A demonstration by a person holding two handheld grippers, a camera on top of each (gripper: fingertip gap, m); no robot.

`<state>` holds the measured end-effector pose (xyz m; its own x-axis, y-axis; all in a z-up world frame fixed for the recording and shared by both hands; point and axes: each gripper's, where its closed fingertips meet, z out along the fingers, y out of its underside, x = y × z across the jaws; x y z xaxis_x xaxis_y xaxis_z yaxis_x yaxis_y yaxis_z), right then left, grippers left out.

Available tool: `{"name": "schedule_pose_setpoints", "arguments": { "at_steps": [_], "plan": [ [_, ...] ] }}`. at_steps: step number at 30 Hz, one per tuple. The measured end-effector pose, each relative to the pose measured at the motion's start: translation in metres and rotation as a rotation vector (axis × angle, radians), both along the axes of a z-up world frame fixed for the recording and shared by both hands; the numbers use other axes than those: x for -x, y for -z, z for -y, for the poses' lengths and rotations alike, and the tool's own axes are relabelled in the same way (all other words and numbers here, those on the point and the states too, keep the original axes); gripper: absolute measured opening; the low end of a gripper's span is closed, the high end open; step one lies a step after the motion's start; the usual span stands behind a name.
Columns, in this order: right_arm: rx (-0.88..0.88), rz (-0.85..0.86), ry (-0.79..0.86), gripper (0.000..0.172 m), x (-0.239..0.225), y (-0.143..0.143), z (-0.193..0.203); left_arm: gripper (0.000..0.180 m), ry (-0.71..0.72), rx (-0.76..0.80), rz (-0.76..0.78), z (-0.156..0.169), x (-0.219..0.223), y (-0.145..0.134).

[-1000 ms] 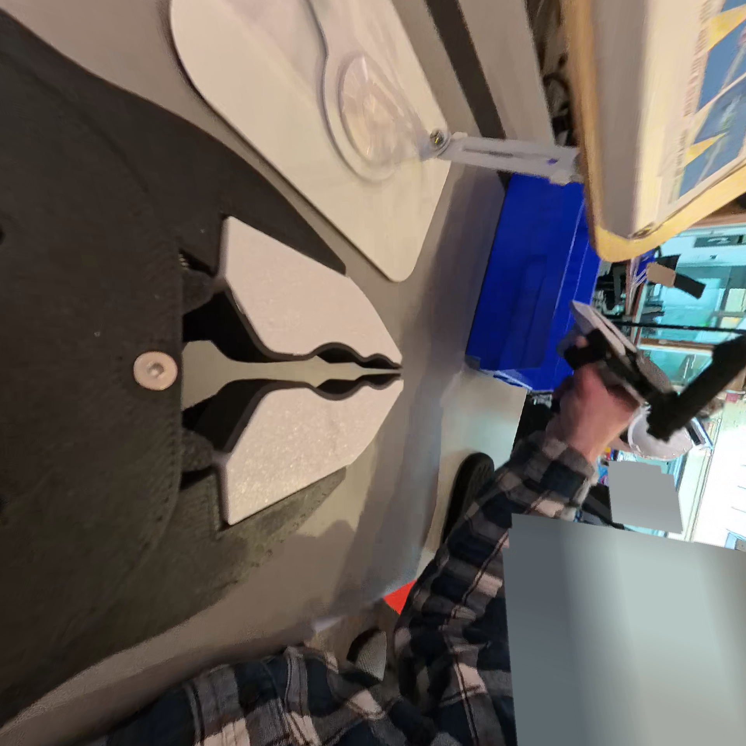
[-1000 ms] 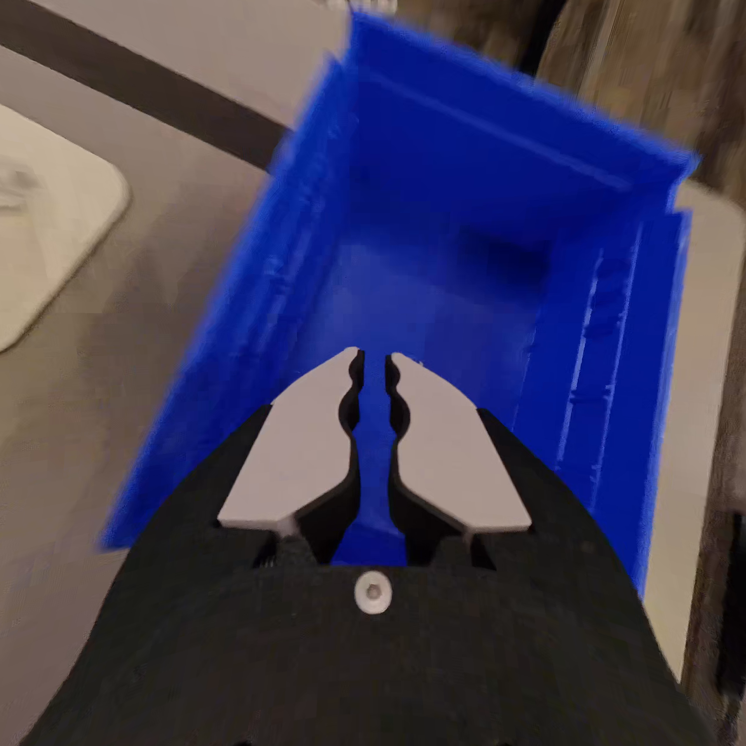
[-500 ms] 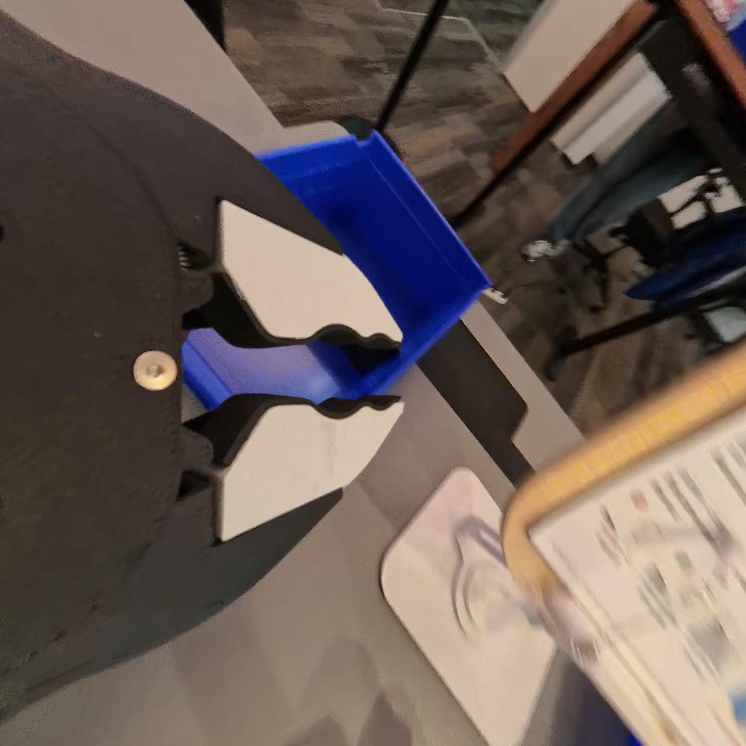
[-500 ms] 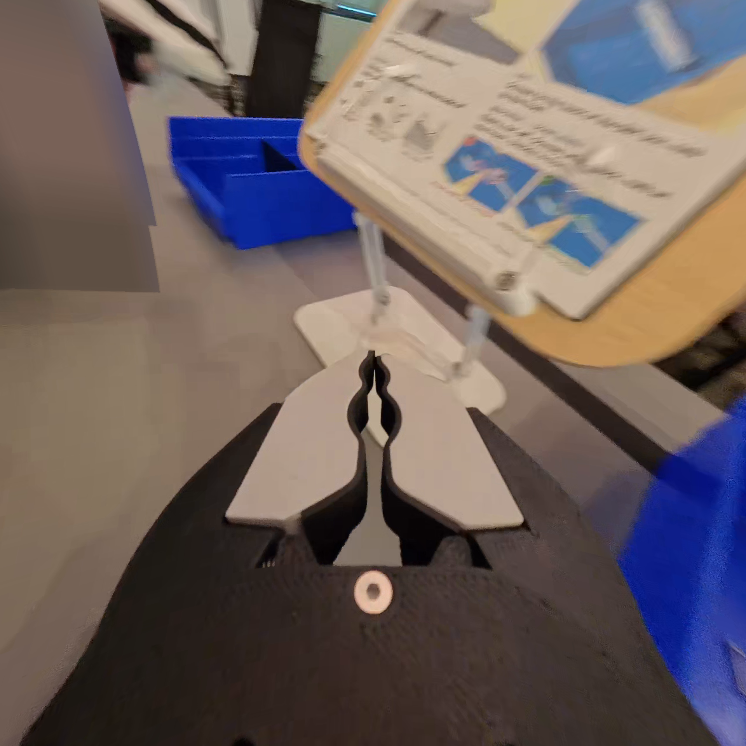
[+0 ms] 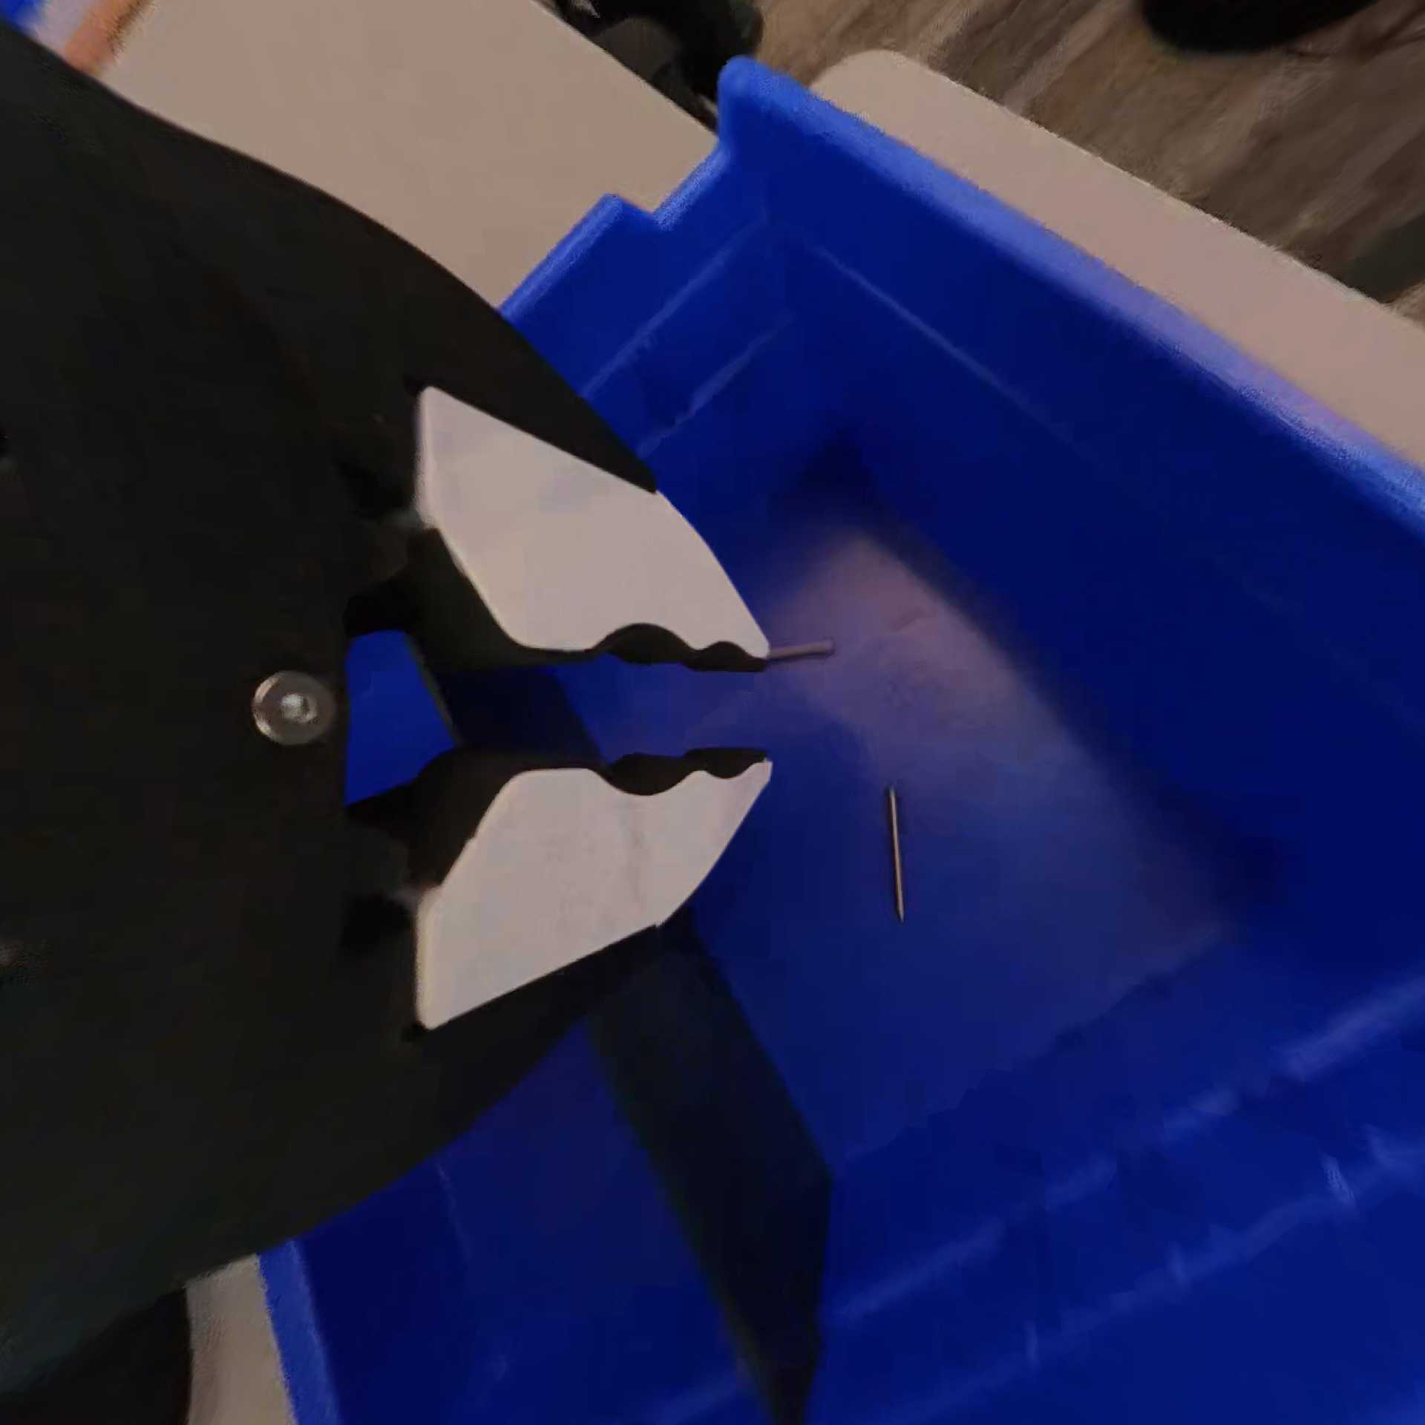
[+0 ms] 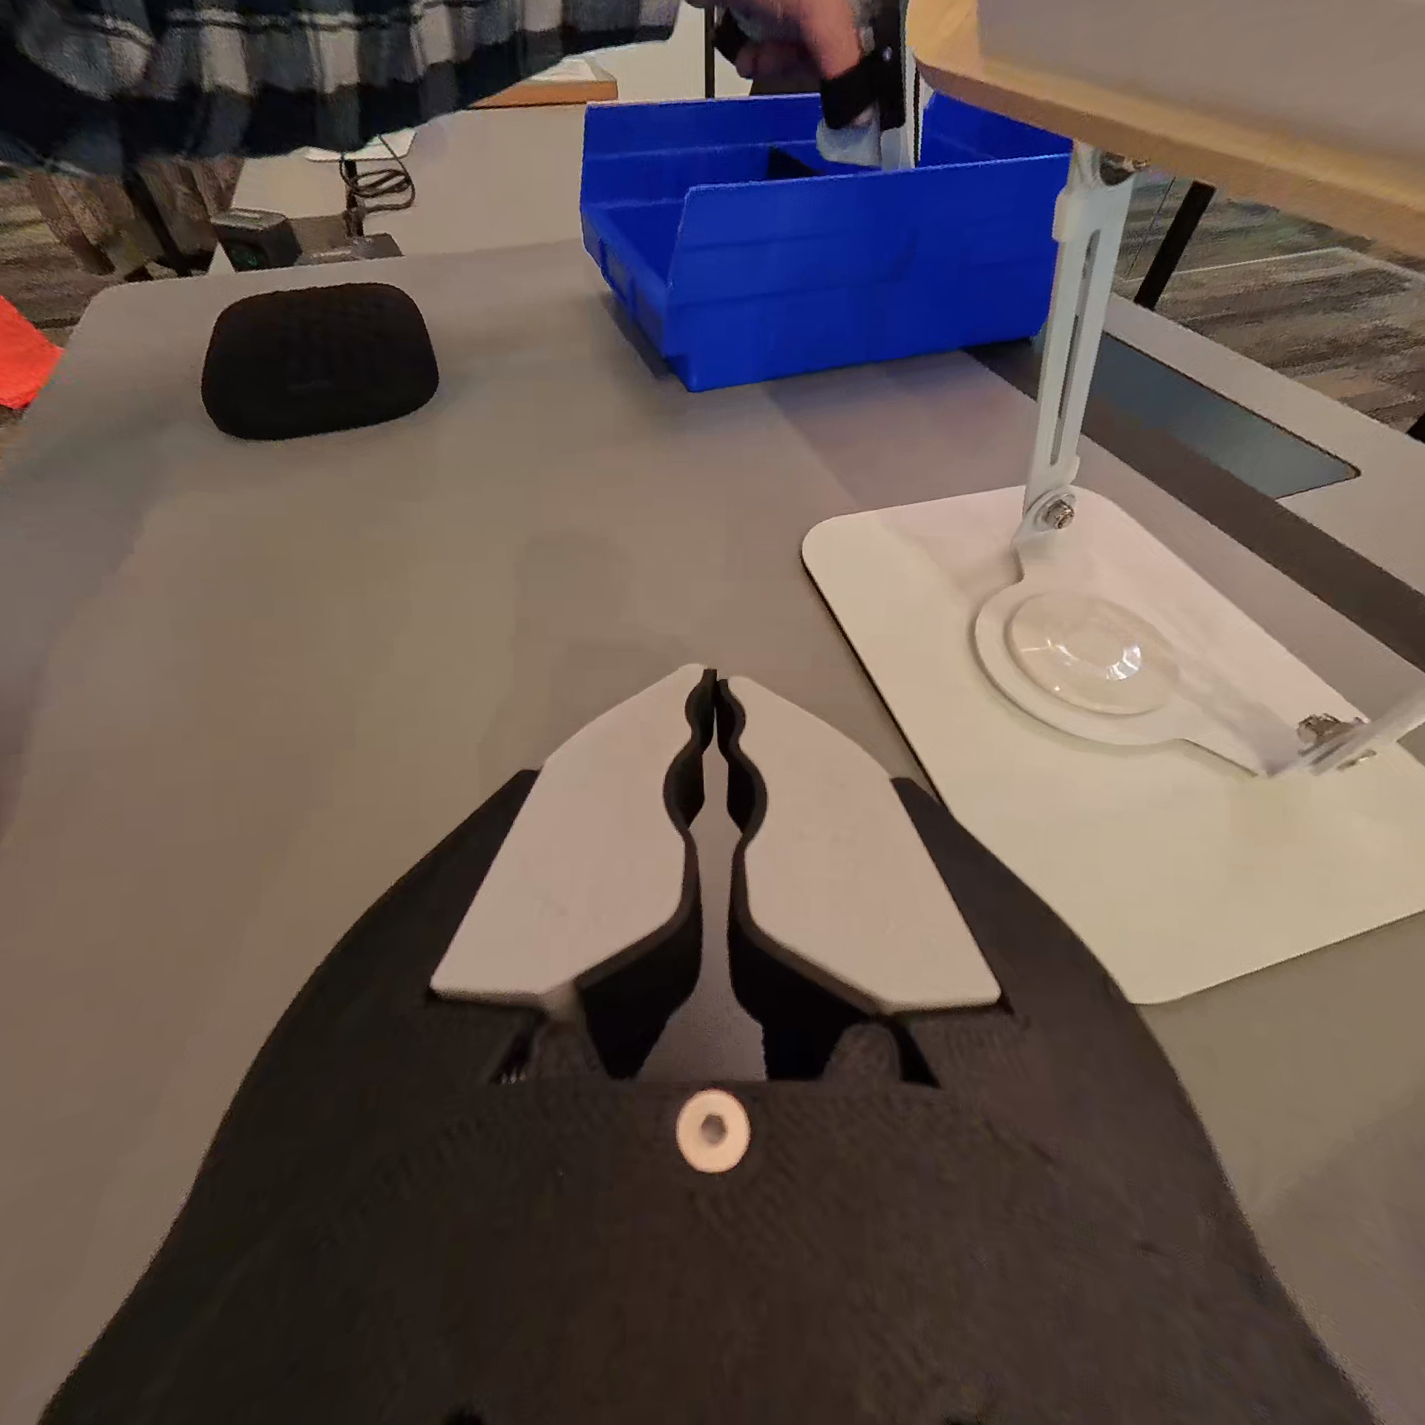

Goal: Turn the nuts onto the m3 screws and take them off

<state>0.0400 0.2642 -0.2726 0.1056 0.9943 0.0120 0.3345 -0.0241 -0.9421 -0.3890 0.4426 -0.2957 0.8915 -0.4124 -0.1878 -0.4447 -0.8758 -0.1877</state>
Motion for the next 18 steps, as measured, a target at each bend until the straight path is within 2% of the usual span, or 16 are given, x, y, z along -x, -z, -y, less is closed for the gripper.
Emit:
{"name": "schedule_pose_setpoints", "arguments": {
  "at_steps": [2, 8, 12, 18],
  "plan": [
    [0.007, -0.003, -0.002, 0.000, -0.003, 0.000, -0.001, 0.017, 0.007, 0.052, -0.025, -0.007, 0.009, 0.012],
    [0.016, -0.012, -0.033, 0.000, -0.005, -0.001, 0.006, 0.011, -0.026, 0.237, -0.087, -0.001, 0.027, 0.044],
    [0.016, -0.010, -0.042, 0.000, -0.004, -0.001, 0.008, 0.018, -0.050, 0.263, -0.038, -0.002, 0.026, 0.049],
    [0.019, -0.013, -0.046, 0.000, -0.004, -0.002, 0.010, 0.003, -0.075, 0.291, 0.085, 0.001, 0.018, 0.051]
  ]
}}
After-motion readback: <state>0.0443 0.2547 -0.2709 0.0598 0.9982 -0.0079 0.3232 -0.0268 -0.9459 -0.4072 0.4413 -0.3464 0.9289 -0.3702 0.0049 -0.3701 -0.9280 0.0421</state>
